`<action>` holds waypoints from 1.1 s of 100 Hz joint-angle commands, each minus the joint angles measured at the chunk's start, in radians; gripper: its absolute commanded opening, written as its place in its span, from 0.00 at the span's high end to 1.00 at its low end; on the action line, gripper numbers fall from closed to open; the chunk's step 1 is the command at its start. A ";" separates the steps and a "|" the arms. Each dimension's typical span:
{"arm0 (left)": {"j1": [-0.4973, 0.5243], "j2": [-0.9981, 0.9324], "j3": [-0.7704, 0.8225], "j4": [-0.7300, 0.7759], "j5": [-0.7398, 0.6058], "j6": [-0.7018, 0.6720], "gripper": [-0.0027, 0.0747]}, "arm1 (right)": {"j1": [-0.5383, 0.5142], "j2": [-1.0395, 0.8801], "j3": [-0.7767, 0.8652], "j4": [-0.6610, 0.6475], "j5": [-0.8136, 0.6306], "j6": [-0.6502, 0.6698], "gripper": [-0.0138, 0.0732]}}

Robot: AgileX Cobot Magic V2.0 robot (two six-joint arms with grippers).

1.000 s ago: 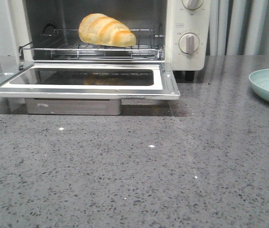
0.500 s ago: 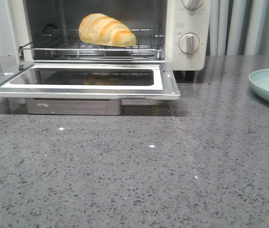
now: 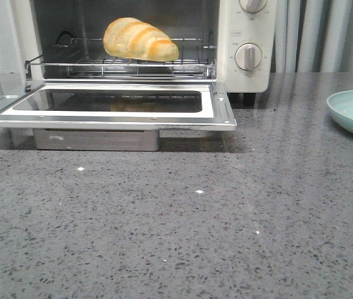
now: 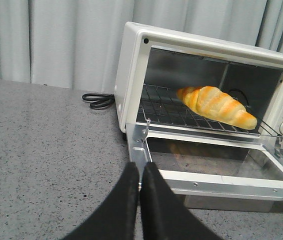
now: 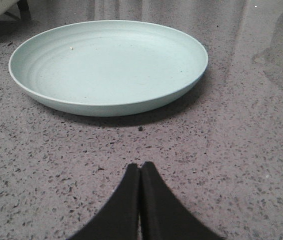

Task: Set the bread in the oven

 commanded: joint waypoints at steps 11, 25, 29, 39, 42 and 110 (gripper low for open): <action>0.005 -0.027 -0.023 -0.017 -0.072 0.002 0.99 | -0.007 -0.021 0.024 -0.014 -0.018 -0.005 0.92; 0.005 -0.027 -0.023 -0.017 -0.072 0.002 0.99 | -0.007 -0.021 0.024 -0.014 -0.018 -0.005 0.92; 0.005 -0.027 -0.023 -0.017 -0.072 0.002 0.99 | -0.007 -0.021 0.024 -0.014 -0.018 -0.005 0.92; 0.005 -0.027 -0.023 -0.012 -0.075 0.002 0.99 | -0.007 -0.021 0.024 -0.014 -0.018 -0.005 0.92; 0.005 -0.027 -0.019 -0.008 -0.081 0.002 0.99 | -0.007 -0.021 0.024 -0.014 -0.018 -0.005 0.92; 0.044 -0.027 0.285 0.295 -0.115 -0.054 0.99 | -0.007 -0.021 0.024 -0.014 -0.018 -0.005 0.92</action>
